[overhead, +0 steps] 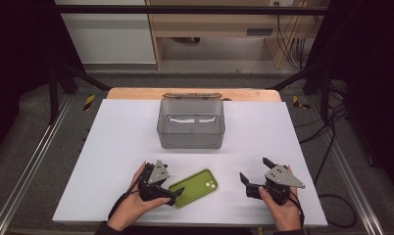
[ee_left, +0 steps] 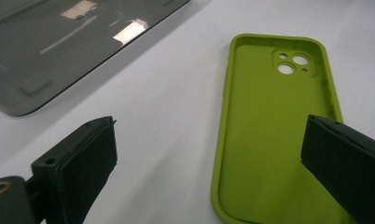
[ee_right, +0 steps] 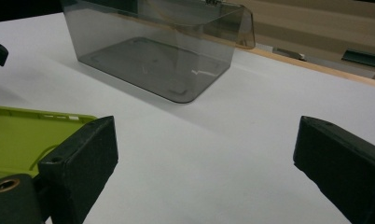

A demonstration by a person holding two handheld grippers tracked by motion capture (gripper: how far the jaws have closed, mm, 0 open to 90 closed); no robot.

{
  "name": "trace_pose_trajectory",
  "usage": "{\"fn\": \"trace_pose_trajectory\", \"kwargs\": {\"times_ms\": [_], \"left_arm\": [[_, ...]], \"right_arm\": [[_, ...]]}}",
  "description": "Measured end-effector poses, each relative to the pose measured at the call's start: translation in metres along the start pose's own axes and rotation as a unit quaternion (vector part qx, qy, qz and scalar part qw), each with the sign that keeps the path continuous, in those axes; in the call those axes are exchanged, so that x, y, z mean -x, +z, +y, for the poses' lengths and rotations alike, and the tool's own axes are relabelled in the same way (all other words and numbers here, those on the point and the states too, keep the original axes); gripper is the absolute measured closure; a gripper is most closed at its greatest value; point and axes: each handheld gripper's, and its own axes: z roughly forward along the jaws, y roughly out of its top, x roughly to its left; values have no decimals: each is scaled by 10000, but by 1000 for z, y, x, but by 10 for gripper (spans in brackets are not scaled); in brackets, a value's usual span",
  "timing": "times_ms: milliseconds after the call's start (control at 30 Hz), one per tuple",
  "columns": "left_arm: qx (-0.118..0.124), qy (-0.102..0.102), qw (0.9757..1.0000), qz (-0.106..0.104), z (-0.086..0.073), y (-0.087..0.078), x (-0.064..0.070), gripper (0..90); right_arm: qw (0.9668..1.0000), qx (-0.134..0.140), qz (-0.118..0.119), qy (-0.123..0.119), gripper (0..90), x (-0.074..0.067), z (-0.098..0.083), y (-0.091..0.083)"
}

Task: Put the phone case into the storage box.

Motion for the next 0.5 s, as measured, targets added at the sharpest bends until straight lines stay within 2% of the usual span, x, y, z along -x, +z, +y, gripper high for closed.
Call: {"fn": "trace_pose_trajectory", "kwargs": {"times_ms": [167, 367, 500], "left_arm": [[-136, 4, 9999, 13, -3, 3, 1, 49], [-132, -121, 9998, 47, -4, 4, -1, 98], [-125, -178, 9998, -2, -4, 1, -3, 144]], "right_arm": [[10000, -28, 5, 23, 68, 0, 0, 0], [10000, -56, 5, 55, 68, 1, -1, 0], [9999, -65, -1, 78, 68, 1, -1, 1]]}}
